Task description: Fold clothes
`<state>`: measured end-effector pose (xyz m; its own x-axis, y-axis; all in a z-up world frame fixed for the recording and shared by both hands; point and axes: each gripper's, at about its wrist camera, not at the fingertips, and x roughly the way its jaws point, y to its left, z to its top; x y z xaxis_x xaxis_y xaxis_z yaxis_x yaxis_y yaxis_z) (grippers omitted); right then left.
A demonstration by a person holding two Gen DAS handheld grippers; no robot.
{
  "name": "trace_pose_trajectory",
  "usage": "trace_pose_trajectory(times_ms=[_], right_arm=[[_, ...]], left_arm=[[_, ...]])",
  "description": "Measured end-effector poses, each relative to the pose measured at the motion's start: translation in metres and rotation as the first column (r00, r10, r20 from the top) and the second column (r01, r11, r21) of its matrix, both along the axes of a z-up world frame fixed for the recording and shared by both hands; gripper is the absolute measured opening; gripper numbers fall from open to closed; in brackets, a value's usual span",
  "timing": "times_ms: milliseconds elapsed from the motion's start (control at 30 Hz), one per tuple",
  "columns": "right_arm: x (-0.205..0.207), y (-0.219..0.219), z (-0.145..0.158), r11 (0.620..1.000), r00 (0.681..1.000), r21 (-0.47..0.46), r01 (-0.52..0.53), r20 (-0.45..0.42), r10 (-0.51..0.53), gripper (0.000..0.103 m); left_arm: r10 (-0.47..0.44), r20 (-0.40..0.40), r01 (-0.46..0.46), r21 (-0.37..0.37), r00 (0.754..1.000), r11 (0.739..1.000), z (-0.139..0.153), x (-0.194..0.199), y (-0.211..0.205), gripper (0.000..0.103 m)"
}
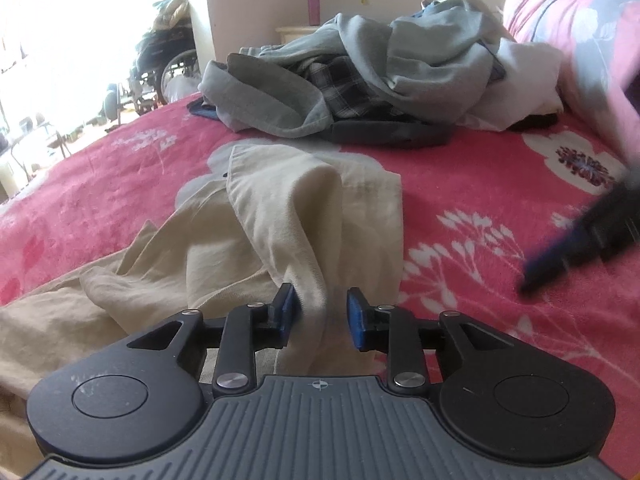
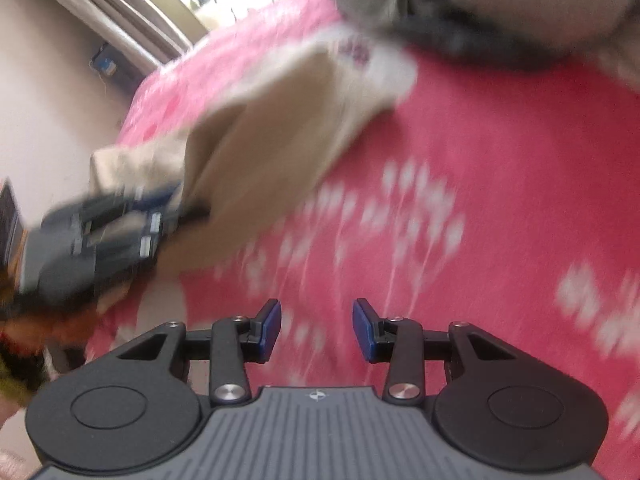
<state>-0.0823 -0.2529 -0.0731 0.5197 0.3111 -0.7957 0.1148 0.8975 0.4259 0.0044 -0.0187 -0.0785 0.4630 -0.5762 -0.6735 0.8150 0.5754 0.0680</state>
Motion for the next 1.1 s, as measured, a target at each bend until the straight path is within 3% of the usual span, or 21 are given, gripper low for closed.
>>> trace_pose_trajectory(times_ms=[167,333,400,567,633,767,833,867,900,967,1100], right_arm=[[0.052,-0.011,0.033,0.994,0.989,-0.113,-0.008,0.143,0.025,0.042],[0.125,0.003,0.049,0.986,0.974,-0.159,-0.049,0.212,0.083,0.044],[0.159,0.010,0.048,0.982,0.973,-0.180,-0.060,0.208,0.098,0.059],[0.245,0.017,0.031,0.979,0.989,-0.196,-0.053,0.127,0.079,0.064],[0.277,0.018,0.018,0.977,0.995,-0.208,-0.054,0.069,0.070,0.071],[0.313,0.010,-0.024,0.982,0.992,-0.178,-0.061,-0.120,0.040,0.073],[0.311,0.002,-0.037,0.989,0.987,-0.134,-0.057,-0.155,0.036,0.069],[0.308,-0.002,-0.035,0.992,0.989,-0.121,-0.046,-0.143,0.029,0.059],[0.304,-0.005,-0.033,0.993,0.990,-0.107,-0.047,-0.136,0.032,0.039],[0.296,-0.013,-0.029,0.997,0.990,-0.065,-0.050,-0.134,0.041,0.010],[0.270,-0.028,0.000,1.000,0.999,-0.012,-0.014,-0.034,0.013,0.009]], left_arm=[[-0.003,0.003,0.004,-0.014,1.000,1.000,-0.004,-0.001,0.001,0.033],[-0.021,0.017,0.021,-0.016,1.000,1.000,-0.008,-0.004,0.001,0.037],[-0.027,0.025,0.028,-0.016,0.999,0.999,-0.010,-0.005,0.001,0.038],[-0.033,0.034,0.033,-0.014,0.999,0.999,-0.014,-0.007,0.001,0.039],[-0.034,0.034,0.034,-0.012,0.999,0.999,-0.015,-0.008,0.001,0.039],[-0.036,0.039,0.036,-0.004,0.999,0.999,-0.016,-0.009,0.000,0.039],[-0.033,0.039,0.033,-0.003,0.999,0.999,-0.016,-0.010,0.000,0.040],[-0.031,0.039,0.031,-0.002,0.999,1.000,-0.016,-0.010,0.000,0.040],[-0.027,0.038,0.027,-0.001,0.999,1.000,-0.016,-0.010,0.000,0.040],[-0.019,0.034,0.019,-0.002,0.999,1.000,-0.015,-0.010,0.000,0.040],[-0.007,0.027,0.007,-0.008,1.000,1.000,-0.012,-0.011,0.000,0.041]])
